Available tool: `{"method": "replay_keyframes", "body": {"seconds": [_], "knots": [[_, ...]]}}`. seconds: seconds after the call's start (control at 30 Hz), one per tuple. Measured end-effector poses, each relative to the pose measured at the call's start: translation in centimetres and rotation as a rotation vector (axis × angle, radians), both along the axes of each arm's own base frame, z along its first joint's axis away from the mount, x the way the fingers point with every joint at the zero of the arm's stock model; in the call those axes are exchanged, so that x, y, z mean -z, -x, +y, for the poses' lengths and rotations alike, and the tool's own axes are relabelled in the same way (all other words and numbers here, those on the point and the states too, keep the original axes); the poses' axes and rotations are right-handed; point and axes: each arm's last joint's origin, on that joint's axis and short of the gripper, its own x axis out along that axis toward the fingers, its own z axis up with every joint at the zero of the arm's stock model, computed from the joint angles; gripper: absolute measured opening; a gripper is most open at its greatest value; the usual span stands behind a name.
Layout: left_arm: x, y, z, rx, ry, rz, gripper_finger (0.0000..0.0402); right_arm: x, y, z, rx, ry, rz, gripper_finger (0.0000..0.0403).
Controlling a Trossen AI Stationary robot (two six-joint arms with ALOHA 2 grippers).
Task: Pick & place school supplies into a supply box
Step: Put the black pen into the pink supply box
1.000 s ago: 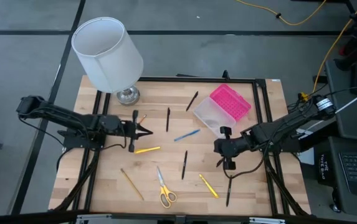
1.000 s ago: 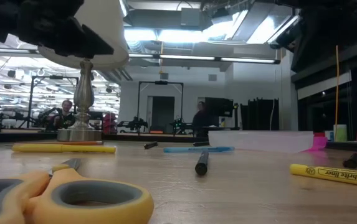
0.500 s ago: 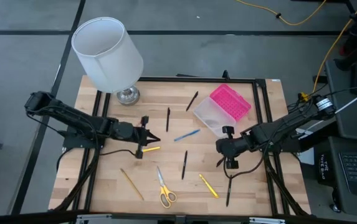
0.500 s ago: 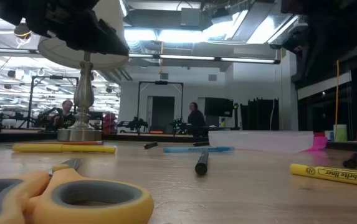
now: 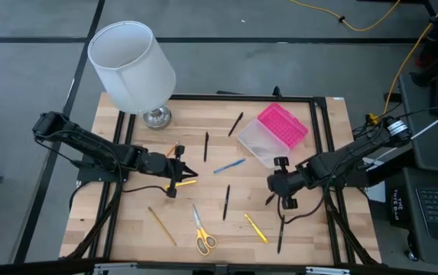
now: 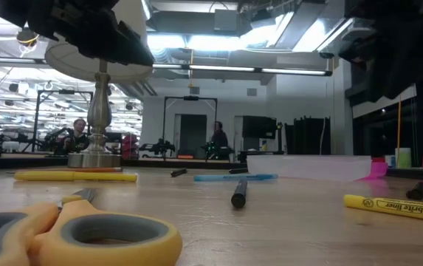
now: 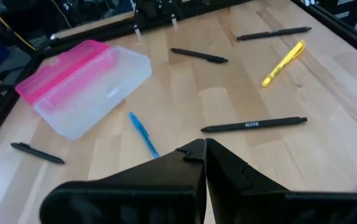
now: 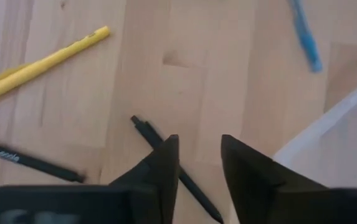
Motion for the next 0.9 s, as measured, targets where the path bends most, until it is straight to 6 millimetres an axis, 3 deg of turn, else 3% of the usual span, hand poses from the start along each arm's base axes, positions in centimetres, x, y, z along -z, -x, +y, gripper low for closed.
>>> {"method": "replay_keyframes", "body": {"seconds": [0.2, 0.57, 0.9], "knots": [[0.2, 0.1, 0.0, 0.000, -0.001, 0.020, 0.0004, 0.9, -0.2, 0.7, -0.024, 0.014, 0.040, 0.0148], [0.2, 0.1, 0.0, 0.021, 0.009, 0.022, 0.0004, 4.0, -0.1, 0.9, 0.043, 0.113, 0.279, 0.0149], [0.2, 0.1, 0.0, 0.022, 0.007, 0.022, 0.0004, 6.3, -0.8, 1.2, 0.039, 0.164, 0.372, 0.0149]]}}
